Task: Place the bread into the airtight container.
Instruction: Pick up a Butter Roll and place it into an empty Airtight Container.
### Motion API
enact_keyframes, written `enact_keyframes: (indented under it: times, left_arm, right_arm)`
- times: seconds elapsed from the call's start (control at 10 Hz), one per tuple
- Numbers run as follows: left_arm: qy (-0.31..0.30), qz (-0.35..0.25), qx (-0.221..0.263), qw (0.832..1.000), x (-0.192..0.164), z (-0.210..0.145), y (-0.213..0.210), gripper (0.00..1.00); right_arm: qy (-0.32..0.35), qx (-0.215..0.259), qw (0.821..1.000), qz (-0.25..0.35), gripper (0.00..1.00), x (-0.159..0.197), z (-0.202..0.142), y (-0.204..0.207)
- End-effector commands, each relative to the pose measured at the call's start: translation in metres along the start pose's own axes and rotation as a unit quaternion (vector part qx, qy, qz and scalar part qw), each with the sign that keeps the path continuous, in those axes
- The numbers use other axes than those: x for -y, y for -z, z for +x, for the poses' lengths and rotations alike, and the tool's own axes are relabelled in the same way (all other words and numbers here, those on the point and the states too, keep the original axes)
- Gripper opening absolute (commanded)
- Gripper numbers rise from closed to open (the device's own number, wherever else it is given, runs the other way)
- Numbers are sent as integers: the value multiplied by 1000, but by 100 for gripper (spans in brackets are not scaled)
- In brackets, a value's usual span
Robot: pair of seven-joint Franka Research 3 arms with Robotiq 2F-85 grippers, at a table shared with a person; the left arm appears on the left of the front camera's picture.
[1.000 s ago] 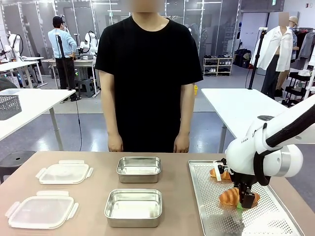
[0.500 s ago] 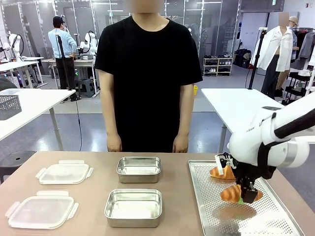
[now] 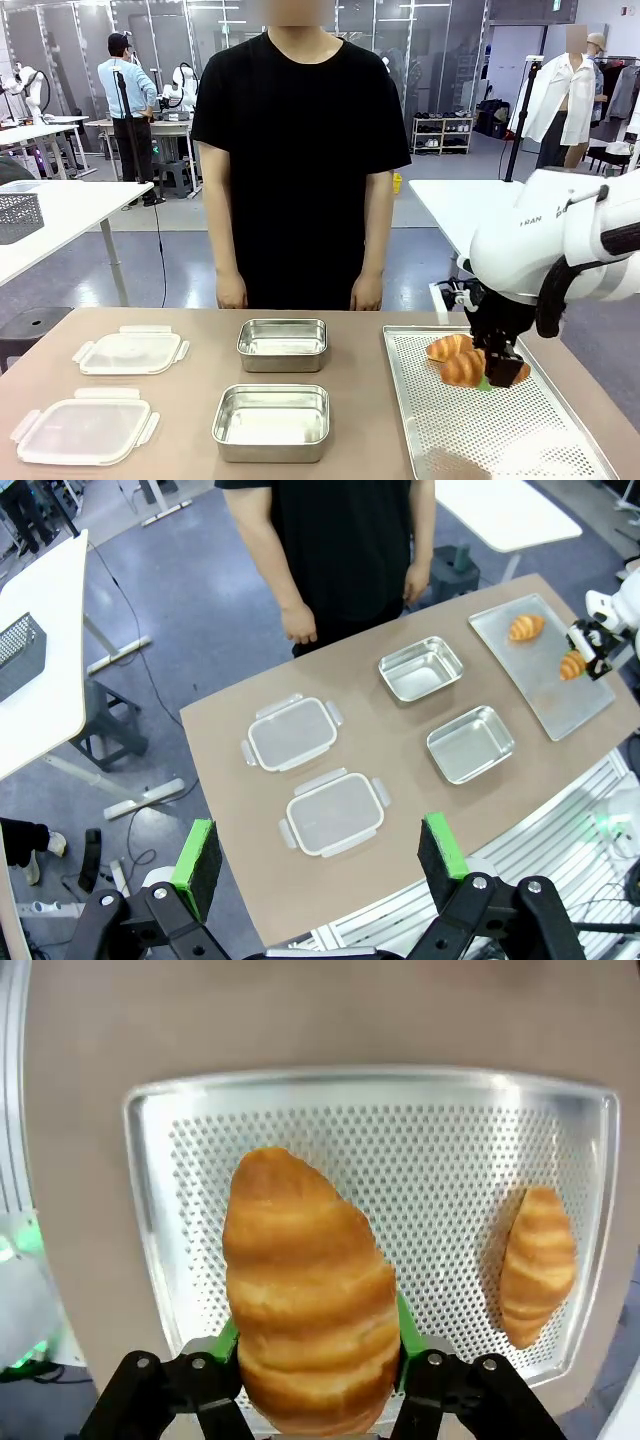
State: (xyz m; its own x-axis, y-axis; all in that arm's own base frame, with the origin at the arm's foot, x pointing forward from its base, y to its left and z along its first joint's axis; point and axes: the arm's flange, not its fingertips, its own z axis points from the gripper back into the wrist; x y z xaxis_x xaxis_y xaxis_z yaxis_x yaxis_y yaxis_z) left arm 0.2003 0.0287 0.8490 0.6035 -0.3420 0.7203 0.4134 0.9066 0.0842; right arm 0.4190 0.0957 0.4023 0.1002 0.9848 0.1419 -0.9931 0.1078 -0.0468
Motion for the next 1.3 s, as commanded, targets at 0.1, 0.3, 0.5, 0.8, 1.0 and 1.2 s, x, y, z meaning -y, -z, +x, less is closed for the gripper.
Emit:
enact_keyframes:
  times: [0.1, 0.3, 0.5, 0.8, 1.0, 1.2]
  left_arm:
    - [-1, -1, 0, 1000, 0, 0, -1, 100]
    - [-1, -1, 0, 1000, 0, 0, -1, 100]
    - [-1, -1, 0, 1000, 0, 0, -1, 100]
    - [-1, -1, 0, 1000, 0, 0, -1, 100]
    - [-1, -1, 0, 1000, 0, 0, -1, 100]
    - [-1, -1, 0, 1000, 0, 0, -1, 100]
  right_arm:
    - [6, -22, 1000, 1, 60, -33, 86, -8]
    - [6, -16, 1000, -8, 60, -54, 148, -3]
    - [9, -10, 1000, -12, 60, -72, 192, 1]
    - [11, 1, 1000, -7, 60, -81, 257, 19]
    - [13, 1, 1000, 7, 60, -68, 282, 36]
    - [21, -3, 1000, 19, 60, -58, 306, 54]
